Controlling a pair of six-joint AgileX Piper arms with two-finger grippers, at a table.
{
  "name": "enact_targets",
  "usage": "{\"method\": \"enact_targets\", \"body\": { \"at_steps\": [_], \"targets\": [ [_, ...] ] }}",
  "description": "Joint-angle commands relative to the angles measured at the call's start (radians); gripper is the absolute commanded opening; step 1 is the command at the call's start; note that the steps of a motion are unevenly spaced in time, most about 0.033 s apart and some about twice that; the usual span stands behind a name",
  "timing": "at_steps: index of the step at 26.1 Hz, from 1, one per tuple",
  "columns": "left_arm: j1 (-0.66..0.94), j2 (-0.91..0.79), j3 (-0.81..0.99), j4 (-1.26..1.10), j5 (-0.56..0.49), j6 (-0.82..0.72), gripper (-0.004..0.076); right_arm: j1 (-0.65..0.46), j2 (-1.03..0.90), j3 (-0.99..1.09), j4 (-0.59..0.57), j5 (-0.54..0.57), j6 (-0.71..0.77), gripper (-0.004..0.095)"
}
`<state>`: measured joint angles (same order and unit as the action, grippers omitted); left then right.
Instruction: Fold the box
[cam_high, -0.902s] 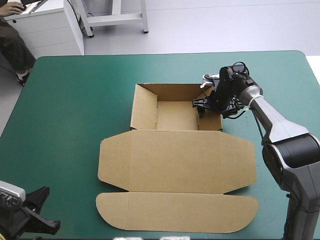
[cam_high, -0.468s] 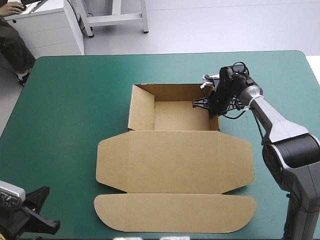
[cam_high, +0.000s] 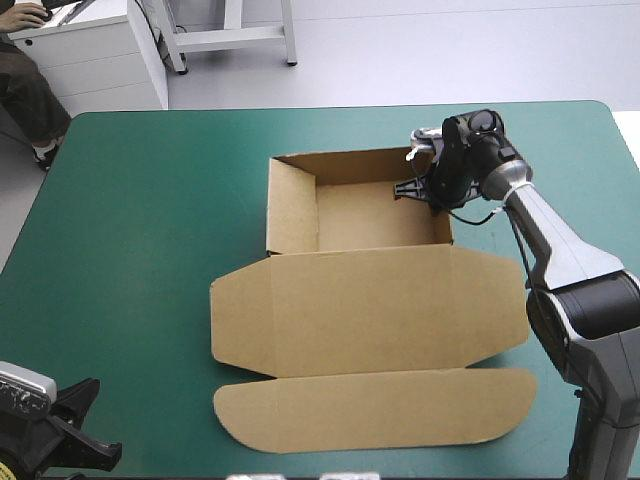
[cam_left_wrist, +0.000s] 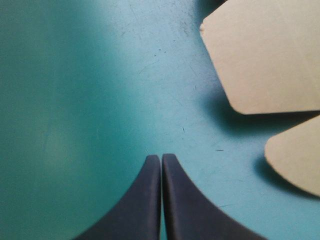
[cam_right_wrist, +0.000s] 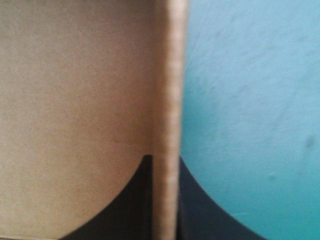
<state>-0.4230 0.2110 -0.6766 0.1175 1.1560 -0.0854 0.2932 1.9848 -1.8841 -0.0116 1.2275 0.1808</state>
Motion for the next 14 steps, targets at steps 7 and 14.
{"method": "enact_targets", "body": {
  "at_steps": [7,14],
  "targets": [
    [-0.003,0.016,-0.020,0.014,-0.031,-0.008,-0.0010,-0.179,-0.147,-0.313,-0.112,0.027,-0.053,-0.0015],
    [-0.003,0.016,-0.020,0.012,-0.022,-0.008,-0.0010,-0.456,-0.125,-0.332,-0.107,0.001,-0.053,-0.0015]
  ]
}}
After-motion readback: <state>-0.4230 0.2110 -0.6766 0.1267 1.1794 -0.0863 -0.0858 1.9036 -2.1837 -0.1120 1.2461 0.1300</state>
